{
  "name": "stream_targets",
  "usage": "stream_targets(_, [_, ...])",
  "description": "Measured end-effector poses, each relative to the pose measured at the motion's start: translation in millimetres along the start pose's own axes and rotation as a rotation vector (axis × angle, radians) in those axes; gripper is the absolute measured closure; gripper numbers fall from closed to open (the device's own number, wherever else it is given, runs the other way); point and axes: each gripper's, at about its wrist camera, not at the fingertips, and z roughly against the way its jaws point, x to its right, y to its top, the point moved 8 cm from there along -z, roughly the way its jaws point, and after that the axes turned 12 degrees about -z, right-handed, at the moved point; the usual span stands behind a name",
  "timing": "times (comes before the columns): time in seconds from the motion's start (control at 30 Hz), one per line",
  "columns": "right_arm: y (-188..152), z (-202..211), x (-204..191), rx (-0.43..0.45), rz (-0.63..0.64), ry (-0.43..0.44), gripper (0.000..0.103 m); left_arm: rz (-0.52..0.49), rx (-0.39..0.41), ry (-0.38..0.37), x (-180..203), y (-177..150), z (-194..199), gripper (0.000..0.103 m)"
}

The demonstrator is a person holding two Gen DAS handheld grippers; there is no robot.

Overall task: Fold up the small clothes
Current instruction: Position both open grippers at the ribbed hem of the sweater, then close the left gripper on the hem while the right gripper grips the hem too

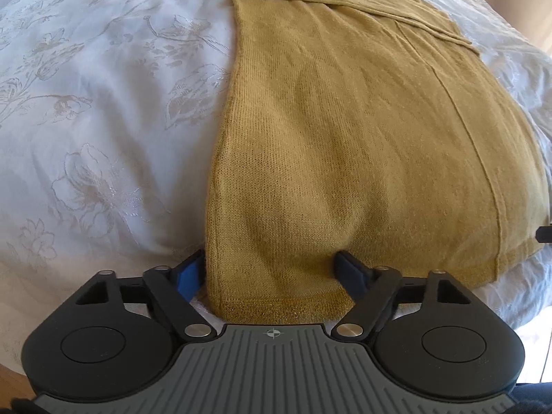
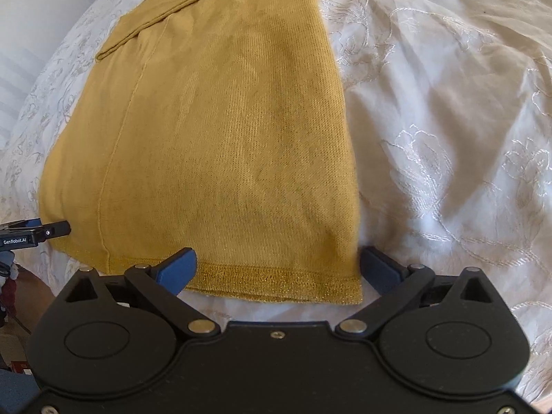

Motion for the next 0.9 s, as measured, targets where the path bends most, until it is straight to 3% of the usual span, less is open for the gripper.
stream_targets(0.03, [1.2,3.3,3.2,0.001,-0.007,0.004,0.024,0.003,0.002,-0.012,-1.0,-0.2,2.7,0.048])
stream_targets(0.1, [2.3,8.2,9.5,-0.020,-0.026,0.027,0.064,0.006,0.001,-0.031,-3.5,-0.4,7.4,0.062])
stream_targets(0.17, [1.8,11.1,12.9,-0.066,-0.050,0.090,0.087,0.011,-0.006,-0.047,-5.5,0.0,11.7,0.081])
stream_targets(0.23, [4.5,18.3,9.9,-0.069,-0.043,0.125,0.087,0.027,-0.003,-0.076,-7.2,3.3,18.0,0.096])
stream_targets(0.4, [27.8,47.4,-8.8,-0.026,-0.009,0.240,0.088,0.142,0.070,-0.135,-14.9,23.9,43.3,0.097])
stream_targets(0.6, [74.7,71.0,-30.2,0.068,0.006,0.329,0.088,0.224,0.200,-0.127,-23.4,70.3,69.4,0.097])
stream_targets(0.9, [150.3,84.2,-48.8,0.248,-0.069,0.349,0.088,0.276,0.363,-0.148,-43.4,154.8,77.0,0.097])
